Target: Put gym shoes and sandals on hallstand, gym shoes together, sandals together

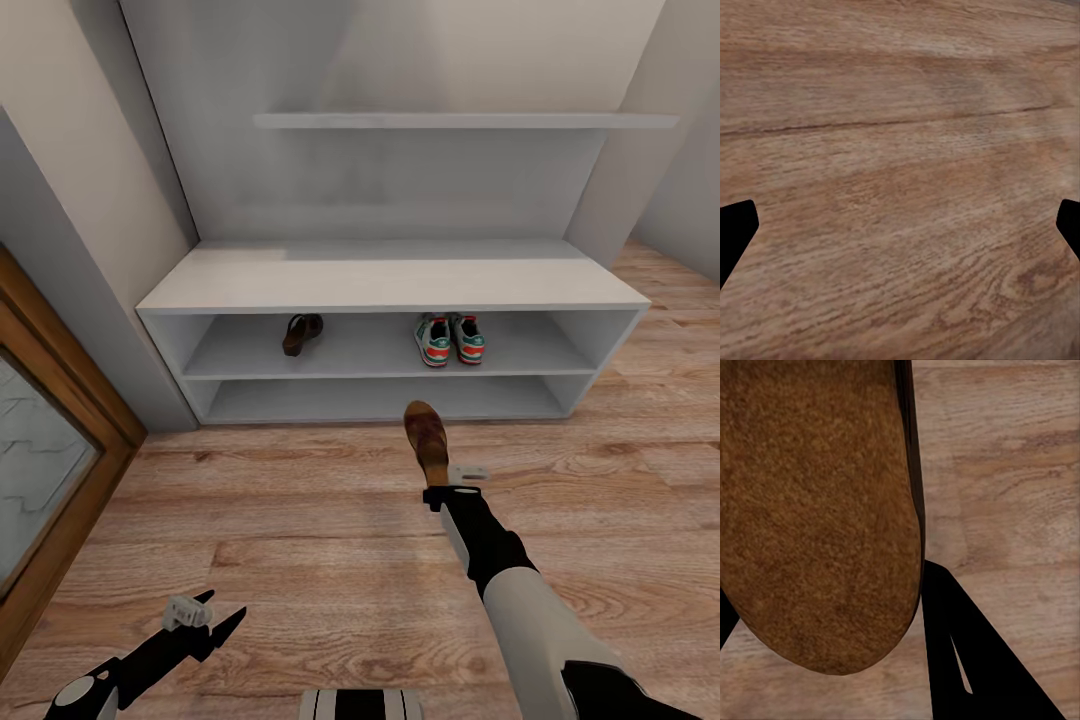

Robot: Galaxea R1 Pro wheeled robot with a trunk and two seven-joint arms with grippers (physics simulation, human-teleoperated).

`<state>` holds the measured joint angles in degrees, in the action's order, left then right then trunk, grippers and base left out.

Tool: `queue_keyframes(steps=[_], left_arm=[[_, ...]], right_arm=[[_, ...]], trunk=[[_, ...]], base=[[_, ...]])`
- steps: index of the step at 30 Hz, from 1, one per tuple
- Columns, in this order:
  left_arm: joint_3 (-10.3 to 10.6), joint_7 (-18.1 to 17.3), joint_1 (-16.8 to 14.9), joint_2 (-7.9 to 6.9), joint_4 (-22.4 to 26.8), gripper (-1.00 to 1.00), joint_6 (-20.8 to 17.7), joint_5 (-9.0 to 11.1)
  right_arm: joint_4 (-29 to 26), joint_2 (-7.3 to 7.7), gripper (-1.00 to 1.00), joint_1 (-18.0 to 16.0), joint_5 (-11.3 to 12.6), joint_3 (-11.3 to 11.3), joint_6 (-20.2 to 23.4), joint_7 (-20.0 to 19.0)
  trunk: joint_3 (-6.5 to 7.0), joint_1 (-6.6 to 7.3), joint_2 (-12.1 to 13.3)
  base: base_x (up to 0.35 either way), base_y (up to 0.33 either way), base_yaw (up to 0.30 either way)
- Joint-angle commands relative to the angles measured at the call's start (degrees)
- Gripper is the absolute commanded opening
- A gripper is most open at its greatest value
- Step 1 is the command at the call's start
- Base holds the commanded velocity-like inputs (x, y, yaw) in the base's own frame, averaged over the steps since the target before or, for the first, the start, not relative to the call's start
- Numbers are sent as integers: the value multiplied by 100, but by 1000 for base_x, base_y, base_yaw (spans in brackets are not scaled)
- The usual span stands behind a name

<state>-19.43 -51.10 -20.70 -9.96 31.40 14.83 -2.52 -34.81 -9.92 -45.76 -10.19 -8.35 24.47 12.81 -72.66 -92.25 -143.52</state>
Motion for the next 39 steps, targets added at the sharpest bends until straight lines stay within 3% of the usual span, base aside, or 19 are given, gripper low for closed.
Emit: queue_keyframes(steps=[1,15,39], left_arm=[[-27,-29,-4,3,-2,100,21,-28],[-25,-32,-4,3,56,100,13,-22],[-19,-23,-4,3,76,100,-32,-15]], right_arm=[[-9,-7,-100,-2,-41,-25,37,11],[15,-7,-100,-3,-41,-17,42,10],[-6,-7,-100,-3,-45,-24,44,35]], trunk=[[-4,1,-2],[-9,1,-2],[-157,1,-2]], base=[[0,0,0],[0,0,9],[6,0,170]])
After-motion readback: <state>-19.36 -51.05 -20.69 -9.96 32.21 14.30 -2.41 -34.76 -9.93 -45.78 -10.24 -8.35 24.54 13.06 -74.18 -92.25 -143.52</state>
